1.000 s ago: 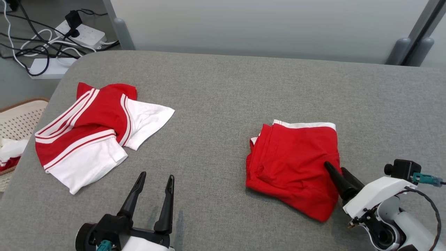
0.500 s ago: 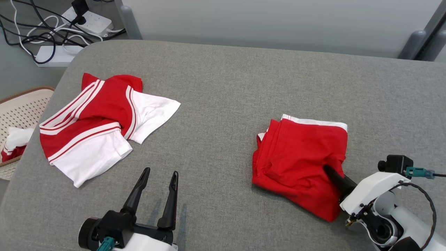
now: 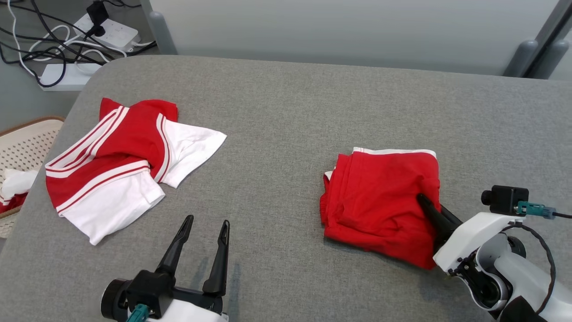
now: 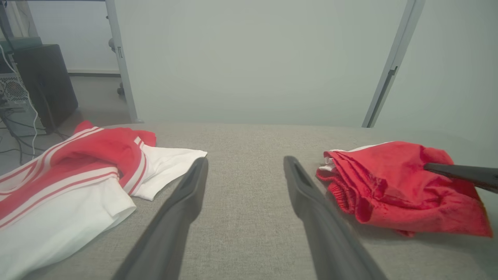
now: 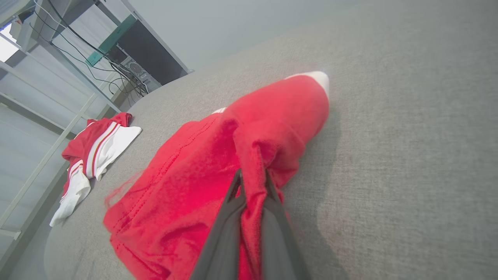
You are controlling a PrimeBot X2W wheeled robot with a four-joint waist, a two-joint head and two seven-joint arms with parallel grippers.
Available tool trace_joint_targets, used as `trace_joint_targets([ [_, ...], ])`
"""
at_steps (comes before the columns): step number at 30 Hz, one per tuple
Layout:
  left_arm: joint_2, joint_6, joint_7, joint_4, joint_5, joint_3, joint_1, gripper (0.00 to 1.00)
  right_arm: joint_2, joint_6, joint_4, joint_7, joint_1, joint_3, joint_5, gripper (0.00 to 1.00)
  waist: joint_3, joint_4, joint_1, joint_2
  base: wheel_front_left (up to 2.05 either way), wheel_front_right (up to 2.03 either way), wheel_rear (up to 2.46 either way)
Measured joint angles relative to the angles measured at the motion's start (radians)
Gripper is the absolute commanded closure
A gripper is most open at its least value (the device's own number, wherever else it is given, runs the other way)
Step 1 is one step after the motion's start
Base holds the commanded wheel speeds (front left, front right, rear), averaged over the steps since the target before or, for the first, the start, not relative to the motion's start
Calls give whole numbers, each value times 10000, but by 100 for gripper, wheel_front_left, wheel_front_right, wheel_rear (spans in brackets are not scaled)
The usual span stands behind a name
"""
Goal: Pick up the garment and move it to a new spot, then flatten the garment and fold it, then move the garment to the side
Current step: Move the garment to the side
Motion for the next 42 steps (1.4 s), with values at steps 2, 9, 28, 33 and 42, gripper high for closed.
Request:
trace_joint_targets([
  [2, 2, -4, 0, 0, 42, -4, 0, 0, -21, 0, -15, -90, -58, 203, -6, 100, -18, -108, 0, 0, 0, 0, 0],
  [9, 2, -61, 0, 0, 123, -25, -53, 0, -261, 0, -121, -433, -190, 702, 4, 100, -23, -703, 0, 0, 0, 0, 0],
  [28, 2, -412, -2, 63, 562, 31, -444, 0, -280, 0, -267, -704, -353, 953, 4, 100, 149, -3400, 0, 0, 0, 0, 0],
  [33, 15, -487, -2, 79, 704, 63, -591, 0, -194, 0, -374, -759, -351, 625, -240, 100, 282, -4180, 0, 0, 0, 0, 0],
  [42, 65, -581, -2, 86, 876, 146, -650, 0, 127, 0, -617, -779, -340, 314, -543, 100, 580, -5144, 0, 0, 0, 0, 0],
])
